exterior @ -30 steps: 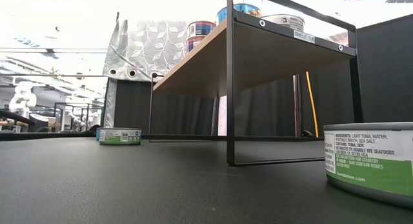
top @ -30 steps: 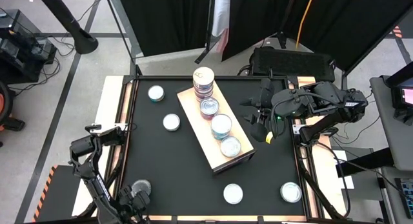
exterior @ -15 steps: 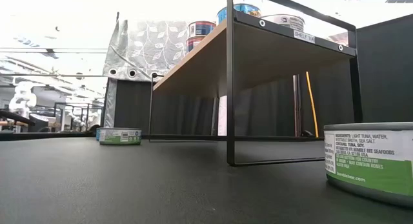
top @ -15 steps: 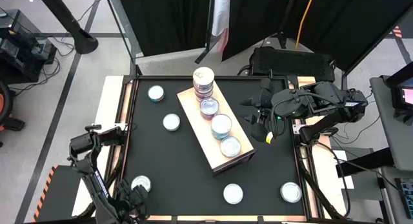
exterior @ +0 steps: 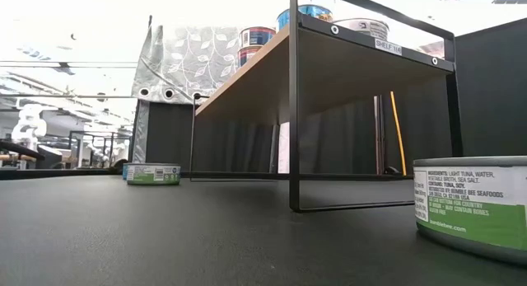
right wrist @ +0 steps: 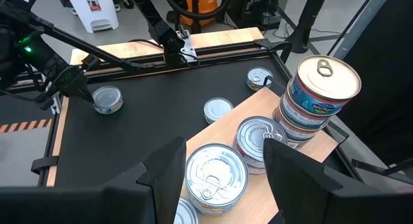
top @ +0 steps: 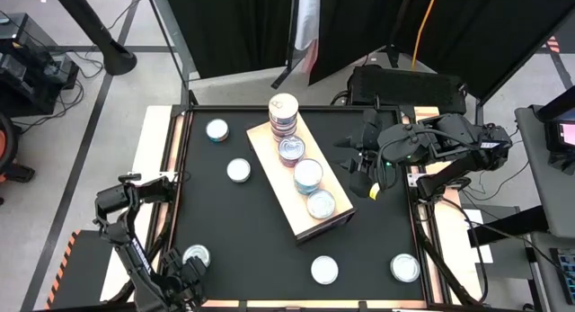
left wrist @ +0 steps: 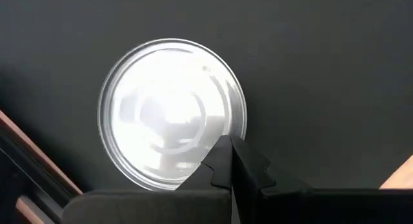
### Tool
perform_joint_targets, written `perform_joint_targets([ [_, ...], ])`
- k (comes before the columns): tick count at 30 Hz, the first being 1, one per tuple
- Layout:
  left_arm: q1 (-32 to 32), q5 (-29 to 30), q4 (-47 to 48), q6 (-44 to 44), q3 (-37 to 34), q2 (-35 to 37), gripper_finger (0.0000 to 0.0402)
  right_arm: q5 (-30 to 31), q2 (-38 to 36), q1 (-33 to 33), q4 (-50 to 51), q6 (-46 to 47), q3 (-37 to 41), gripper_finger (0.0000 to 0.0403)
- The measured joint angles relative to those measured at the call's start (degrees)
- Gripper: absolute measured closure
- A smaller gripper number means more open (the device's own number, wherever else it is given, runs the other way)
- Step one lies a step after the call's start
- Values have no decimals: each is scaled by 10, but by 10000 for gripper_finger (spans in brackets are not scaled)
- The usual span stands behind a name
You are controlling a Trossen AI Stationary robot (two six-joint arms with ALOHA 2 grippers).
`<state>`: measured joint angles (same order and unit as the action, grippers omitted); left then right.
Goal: Stack canned seafood by type on shelf
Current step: Stack the green tuna can on top of the green tuna can on the shelf
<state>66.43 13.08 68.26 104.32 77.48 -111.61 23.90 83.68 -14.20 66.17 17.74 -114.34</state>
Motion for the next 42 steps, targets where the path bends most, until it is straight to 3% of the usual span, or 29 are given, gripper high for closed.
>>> perform_joint_targets([
  [10,1,-10,-106,3,1,-13,401,0,0,0,0,0,0,204],
  [20,1,-37,-139,23,17,-13,401,2,0,0,0,-17,0,204],
  [30,-3,-26,-49,20,127,64,395,3,0,0,0,-22,0,204],
  [35,-14,23,29,14,136,131,316,3,0,0,-9,-33,0,204],
  [38,-17,43,98,-30,129,156,229,3,0,0,-18,-39,0,204],
  [42,-14,51,111,-101,83,165,93,-3,0,0,-17,-39,0,204],
])
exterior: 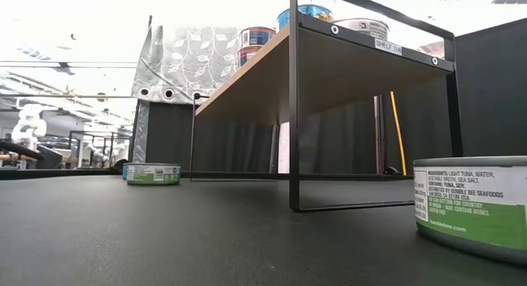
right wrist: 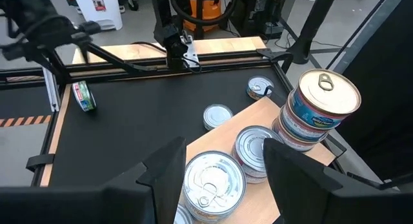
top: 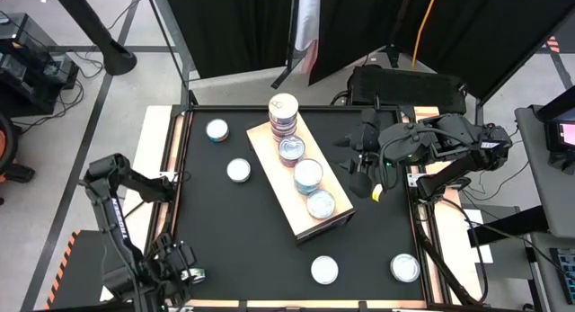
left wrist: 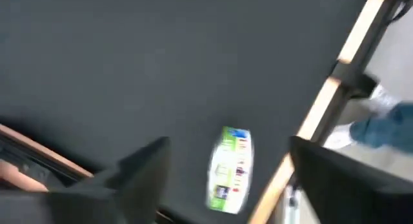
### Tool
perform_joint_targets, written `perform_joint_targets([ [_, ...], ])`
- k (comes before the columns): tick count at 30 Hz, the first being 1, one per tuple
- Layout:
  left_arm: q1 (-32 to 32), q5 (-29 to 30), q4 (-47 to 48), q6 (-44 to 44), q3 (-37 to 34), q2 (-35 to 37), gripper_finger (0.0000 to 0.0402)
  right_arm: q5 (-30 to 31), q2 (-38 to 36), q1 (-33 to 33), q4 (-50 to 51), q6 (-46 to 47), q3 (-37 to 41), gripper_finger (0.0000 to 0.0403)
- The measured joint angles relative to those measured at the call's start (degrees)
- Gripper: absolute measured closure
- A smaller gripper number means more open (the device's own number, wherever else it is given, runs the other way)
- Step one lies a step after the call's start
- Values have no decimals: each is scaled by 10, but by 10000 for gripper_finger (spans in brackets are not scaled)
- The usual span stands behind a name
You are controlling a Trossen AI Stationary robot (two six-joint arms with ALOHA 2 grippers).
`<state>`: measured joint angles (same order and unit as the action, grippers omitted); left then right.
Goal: Stack canned seafood by type on shelf
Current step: Stack the green tuna can on top of the green tuna can on the shelf
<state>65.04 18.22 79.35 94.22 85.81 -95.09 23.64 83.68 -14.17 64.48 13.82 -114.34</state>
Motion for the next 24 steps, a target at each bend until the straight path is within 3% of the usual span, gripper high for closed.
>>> perform_joint_targets([
  [3,0,-48,-29,-34,-33,3,23,-14,0,-1,0,0,0,204],
  [5,3,-67,-59,-59,-50,2,8,-24,0,-2,3,4,0,204],
  [16,10,-93,-244,-81,-193,3,24,-46,0,-2,13,7,0,204],
  [20,8,-126,-287,-93,-231,0,72,-46,0,-2,13,5,0,204],
  [24,-11,-139,-252,-99,-216,9,179,-46,-1,-2,13,5,0,204],
])
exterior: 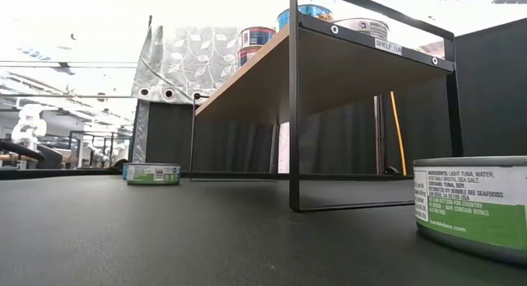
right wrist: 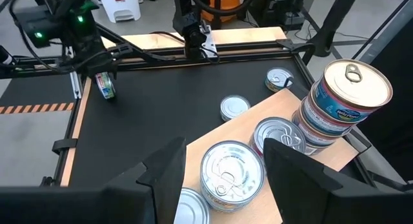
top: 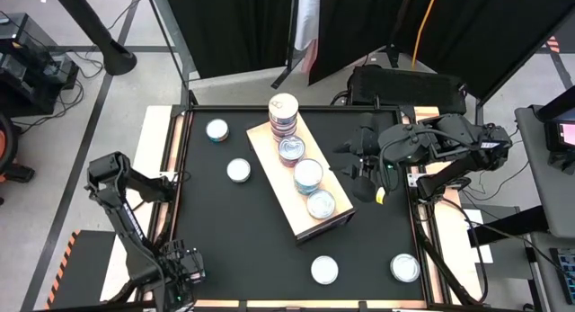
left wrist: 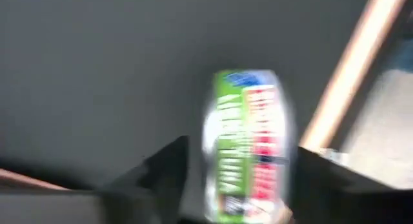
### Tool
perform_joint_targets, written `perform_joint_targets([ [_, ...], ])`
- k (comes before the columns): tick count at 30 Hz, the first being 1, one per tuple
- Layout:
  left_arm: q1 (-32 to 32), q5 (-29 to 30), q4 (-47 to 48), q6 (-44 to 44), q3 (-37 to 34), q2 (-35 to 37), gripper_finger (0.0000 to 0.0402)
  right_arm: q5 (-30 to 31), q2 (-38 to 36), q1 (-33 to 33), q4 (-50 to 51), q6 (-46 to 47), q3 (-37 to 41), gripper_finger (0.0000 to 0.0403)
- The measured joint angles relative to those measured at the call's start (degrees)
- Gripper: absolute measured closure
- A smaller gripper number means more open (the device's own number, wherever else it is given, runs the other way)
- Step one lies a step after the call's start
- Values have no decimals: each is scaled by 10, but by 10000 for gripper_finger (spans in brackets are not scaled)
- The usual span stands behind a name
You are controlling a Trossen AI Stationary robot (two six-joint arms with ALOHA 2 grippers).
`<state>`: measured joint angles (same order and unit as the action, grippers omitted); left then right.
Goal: Stack canned seafood by type on shelf
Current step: Stack the green tuna can on top of the green tuna can on the shelf
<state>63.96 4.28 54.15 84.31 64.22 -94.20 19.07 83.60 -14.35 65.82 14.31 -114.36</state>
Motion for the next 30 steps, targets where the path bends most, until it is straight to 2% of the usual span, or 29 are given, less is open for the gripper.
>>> perform_joint_targets([
  [2,-15,-7,1,-8,16,13,240,0,-1,0,0,0,0,204],
  [3,-23,-11,1,-8,22,18,258,0,-1,0,0,0,0,204],
  [7,-53,-10,3,10,54,44,257,2,-4,1,-1,-3,0,204],
  [11,-78,40,26,16,95,62,257,3,-5,2,-9,-15,0,204],
  [13,-91,98,43,23,118,75,257,3,-6,2,-13,-20,0,204],
  [15,-110,186,37,25,142,90,257,3,-7,5,-14,-22,0,204],
  [20,-191,461,2,80,184,114,257,5,-10,6,-27,-9,1,204],
  [22,-231,505,-55,79,184,117,257,5,-19,6,-50,2,1,204],
  [25,-297,503,-177,38,184,105,257,5,-39,6,-88,9,1,204],
  [30,-375,413,-457,-109,184,41,257,20,-74,6,-126,-3,0,204],
])
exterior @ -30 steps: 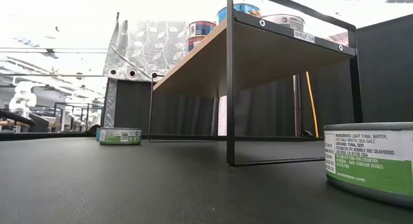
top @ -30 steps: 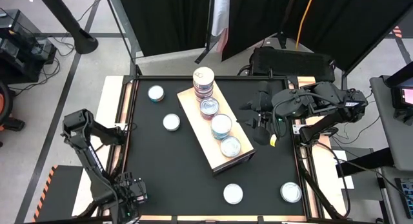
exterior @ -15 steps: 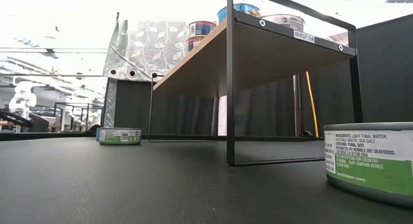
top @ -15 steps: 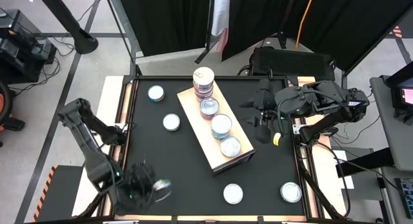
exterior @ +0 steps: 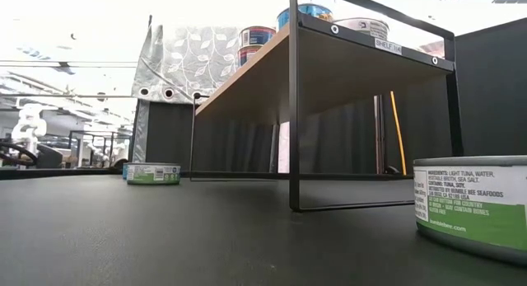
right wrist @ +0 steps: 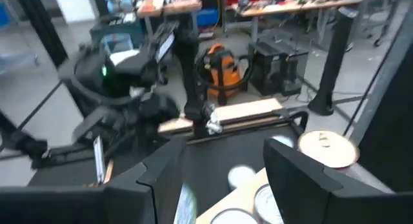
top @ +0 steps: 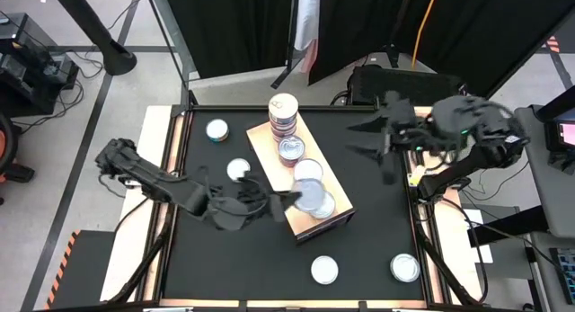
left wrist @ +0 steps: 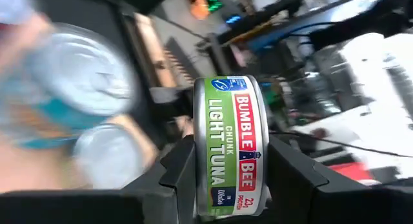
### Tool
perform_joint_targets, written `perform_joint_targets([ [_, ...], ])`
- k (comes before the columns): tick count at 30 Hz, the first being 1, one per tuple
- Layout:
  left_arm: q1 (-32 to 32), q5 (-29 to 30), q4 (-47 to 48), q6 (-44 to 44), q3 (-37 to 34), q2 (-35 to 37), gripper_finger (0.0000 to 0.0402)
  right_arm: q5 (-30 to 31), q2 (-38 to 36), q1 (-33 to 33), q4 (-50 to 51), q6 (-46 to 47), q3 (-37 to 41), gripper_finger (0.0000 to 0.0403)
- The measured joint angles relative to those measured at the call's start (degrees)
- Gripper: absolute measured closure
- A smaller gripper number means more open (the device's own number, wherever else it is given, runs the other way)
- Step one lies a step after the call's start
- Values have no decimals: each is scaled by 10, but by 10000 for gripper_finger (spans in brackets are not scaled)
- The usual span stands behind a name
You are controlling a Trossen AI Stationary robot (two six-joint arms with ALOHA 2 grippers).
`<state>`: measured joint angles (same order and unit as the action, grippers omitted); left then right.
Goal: Stack canned seafood by type on shelf
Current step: Stack the green tuna can on top of the green tuna can on the shelf
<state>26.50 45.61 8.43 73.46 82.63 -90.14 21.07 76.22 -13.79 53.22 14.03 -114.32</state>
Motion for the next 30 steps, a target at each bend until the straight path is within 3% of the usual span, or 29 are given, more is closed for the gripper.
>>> perform_joint_targets([
  [3,-24,-12,-68,-13,0,-34,257,11,-21,0,2,1,0,204],
  [14,-64,-27,-47,126,0,-107,257,14,-56,-1,4,3,0,204],
  [27,-60,-35,-12,163,0,-112,257,13,-56,-2,35,1,0,204],
  [30,-62,-36,-12,161,0,-112,230,13,-56,-2,36,-1,0,204],
])
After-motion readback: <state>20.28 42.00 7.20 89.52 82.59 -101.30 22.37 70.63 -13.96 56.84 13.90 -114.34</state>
